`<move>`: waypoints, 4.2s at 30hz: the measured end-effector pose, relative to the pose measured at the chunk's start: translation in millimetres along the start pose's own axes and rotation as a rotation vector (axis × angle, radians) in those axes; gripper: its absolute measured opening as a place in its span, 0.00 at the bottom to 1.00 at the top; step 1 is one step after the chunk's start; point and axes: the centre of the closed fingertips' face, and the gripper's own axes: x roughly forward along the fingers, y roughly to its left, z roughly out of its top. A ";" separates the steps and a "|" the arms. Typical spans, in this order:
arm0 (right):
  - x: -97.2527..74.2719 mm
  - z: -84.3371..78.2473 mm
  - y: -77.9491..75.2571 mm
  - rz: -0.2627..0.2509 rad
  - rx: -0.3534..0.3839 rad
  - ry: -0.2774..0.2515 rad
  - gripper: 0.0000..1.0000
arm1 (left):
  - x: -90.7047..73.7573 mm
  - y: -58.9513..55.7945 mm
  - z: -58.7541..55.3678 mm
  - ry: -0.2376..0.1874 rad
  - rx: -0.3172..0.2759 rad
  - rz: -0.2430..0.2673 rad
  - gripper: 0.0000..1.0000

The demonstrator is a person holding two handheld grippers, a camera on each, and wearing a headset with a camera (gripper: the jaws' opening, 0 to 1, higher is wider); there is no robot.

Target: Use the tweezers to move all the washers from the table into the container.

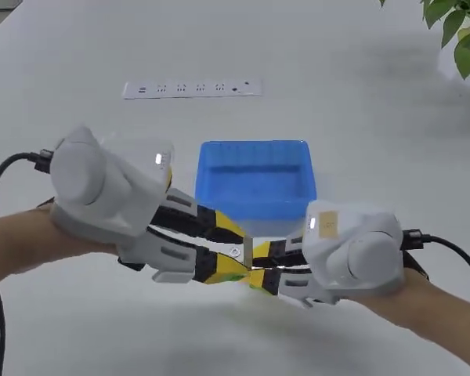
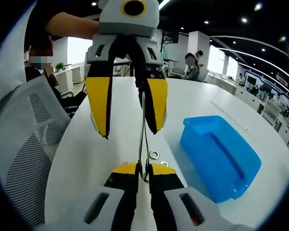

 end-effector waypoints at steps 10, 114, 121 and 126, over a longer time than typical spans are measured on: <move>-15.6 7.3 6.1 0.006 -0.043 0.012 0.09 | -29.4 4.8 -13.2 -0.047 -0.074 0.177 0.44; 22.4 29.1 -118.1 -0.017 -0.097 0.035 0.07 | -24.3 119.4 31.5 -0.254 -0.140 0.313 0.54; 20.0 28.1 -118.9 -0.012 -0.089 0.029 0.07 | -16.2 134.3 34.4 -0.250 -0.109 0.308 0.28; 20.6 27.9 -113.3 0.017 -0.088 0.023 0.07 | -15.6 128.9 36.1 -0.242 -0.038 0.255 0.22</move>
